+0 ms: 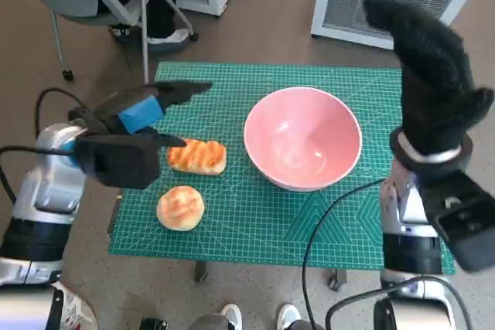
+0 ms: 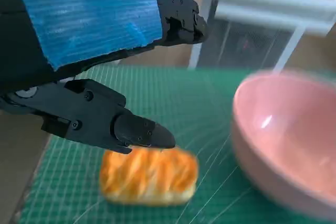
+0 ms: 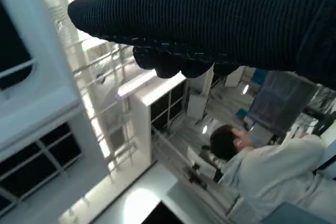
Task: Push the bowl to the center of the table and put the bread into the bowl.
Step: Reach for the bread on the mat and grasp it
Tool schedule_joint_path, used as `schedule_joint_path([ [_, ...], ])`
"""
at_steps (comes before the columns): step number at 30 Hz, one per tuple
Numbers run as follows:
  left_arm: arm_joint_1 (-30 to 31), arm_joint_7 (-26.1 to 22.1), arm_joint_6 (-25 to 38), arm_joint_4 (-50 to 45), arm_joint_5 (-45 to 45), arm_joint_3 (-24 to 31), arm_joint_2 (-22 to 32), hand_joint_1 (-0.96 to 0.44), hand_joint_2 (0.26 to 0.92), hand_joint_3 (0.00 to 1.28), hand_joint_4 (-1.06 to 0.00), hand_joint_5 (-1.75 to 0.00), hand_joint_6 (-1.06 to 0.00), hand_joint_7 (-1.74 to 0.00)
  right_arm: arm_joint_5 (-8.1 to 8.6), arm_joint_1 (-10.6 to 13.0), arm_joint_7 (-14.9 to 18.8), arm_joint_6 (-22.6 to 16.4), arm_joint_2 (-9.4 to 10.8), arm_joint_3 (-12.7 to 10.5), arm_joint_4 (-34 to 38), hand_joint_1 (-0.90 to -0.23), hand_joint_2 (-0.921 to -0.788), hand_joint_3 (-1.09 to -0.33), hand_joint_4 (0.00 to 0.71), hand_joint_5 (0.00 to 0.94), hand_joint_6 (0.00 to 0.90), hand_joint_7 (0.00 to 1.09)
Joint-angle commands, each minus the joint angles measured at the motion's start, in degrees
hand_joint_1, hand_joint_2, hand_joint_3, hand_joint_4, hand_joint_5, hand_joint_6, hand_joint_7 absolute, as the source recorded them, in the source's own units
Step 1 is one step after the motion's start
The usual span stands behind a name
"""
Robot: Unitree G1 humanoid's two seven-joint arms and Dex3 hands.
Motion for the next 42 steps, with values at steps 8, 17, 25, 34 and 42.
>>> schedule_joint_path([
  [8, -4.96, 1.15, -1.61, 12.14, 7.87, -7.71, -2.88, -0.25, 0.794, 0.01, -0.21, 0.0, -0.27, 0.0, -4.39, 2.78, -2.1, 0.56, -0.65, -0.67, -1.66, -0.558, -0.921, -0.716, 0.312, 0.018, 0.082, 0.64],
  [17, -6.63, 1.79, 1.09, 16.6, 10.81, -9.9, -4.87, -0.29, 0.804, 0.01, -0.17, 0.0, -0.27, 0.0, -6.36, 3.18, -3.91, 0.58, -0.45, -0.86, -1.46, -0.555, -0.921, -0.735, 0.313, 0.014, 0.072, 0.64],
  [25, -6.81, 3.41, 1.35, 18.72, 12.58, -11.17, -5.91, -0.32, 0.808, 0.0, -0.16, 0.0, -0.27, 0.0, -6.83, 3.57, -4.85, 0.91, -0.19, -0.72, -1.51, -0.566, -0.921, -0.735, 0.31, 0.01, 0.069, 0.65],
  [34, -7.51, 6.02, 1.0, 24.63, 13.58, -12.85, -8.86, -0.34, 0.813, 0.0, -0.16, 0.0, -0.28, 0.0, -6.79, 4.03, -5.36, 1.71, -0.05, -0.38, -2.17, -0.576, -0.921, -0.736, 0.31, 0.009, 0.068, 0.66],
  [42, -8.73, 9.22, 0.57, 31.72, 13.25, -13.24, -12.16, -0.24, 0.851, 0.01, -0.32, -0.04, -0.4, -0.04, -6.66, 4.29, -5.34, 1.97, -0.09, -0.27, -2.52, -0.579, -0.921, -0.736, 0.311, 0.008, 0.066, 0.66],
])
